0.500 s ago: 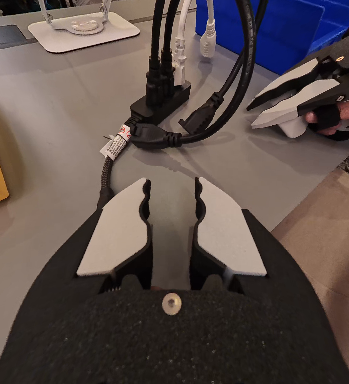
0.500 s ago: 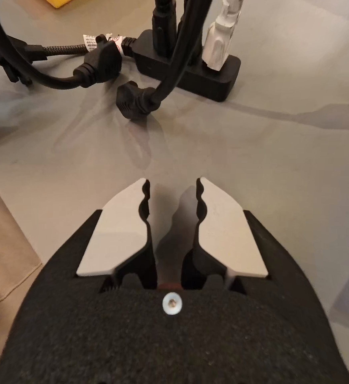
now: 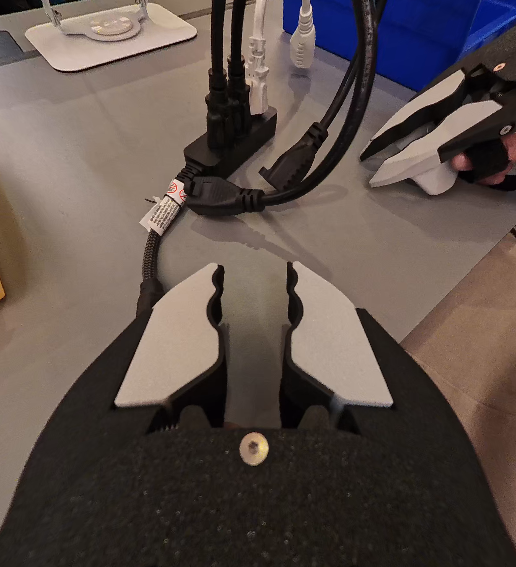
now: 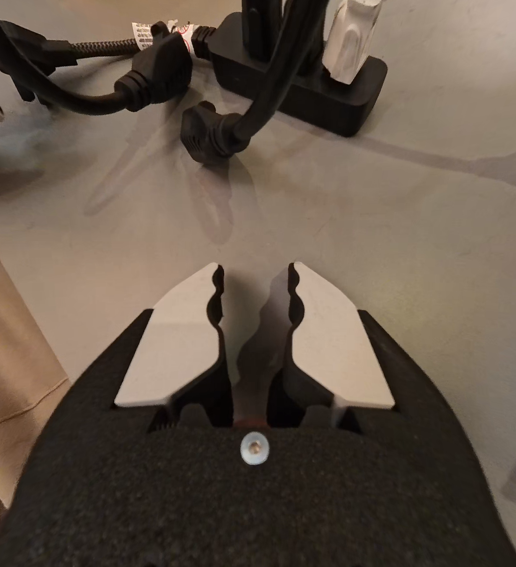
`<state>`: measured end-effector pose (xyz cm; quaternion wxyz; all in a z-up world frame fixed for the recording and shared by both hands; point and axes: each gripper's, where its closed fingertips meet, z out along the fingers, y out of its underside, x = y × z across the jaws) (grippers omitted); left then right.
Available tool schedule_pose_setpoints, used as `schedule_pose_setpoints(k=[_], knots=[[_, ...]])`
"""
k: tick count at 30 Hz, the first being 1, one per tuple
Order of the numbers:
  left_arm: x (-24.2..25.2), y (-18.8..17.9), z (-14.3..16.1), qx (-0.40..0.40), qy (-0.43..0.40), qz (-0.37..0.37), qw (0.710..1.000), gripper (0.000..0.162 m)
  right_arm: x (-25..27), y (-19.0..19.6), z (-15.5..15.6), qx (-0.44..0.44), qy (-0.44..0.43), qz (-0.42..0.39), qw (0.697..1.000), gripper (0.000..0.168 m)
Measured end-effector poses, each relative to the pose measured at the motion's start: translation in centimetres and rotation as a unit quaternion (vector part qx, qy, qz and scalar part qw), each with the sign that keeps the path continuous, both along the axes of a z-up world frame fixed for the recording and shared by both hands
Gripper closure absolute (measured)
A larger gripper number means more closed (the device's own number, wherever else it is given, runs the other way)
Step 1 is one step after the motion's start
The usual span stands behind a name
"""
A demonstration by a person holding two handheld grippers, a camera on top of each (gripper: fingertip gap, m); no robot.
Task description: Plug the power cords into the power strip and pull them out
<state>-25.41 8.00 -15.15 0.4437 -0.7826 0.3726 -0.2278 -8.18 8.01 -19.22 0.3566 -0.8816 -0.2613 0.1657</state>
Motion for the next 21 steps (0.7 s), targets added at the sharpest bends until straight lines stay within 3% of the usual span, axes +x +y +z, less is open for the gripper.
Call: schedule_pose_setpoints(k=[6, 21], knots=[[0.1, -0.1, -0.1, 0.004, 0.006, -0.002, 1.0, 0.123, -0.4, -0.1, -0.4, 0.011, -0.038, 0.015, 0.999, 0.128], [-0.2, 1.4, -0.4, -0.01, 0.001, 0.01, 1.0, 0.125, -0.6, 0.5, -0.4, 0.011, -0.036, 0.038, 0.999, 0.128]])
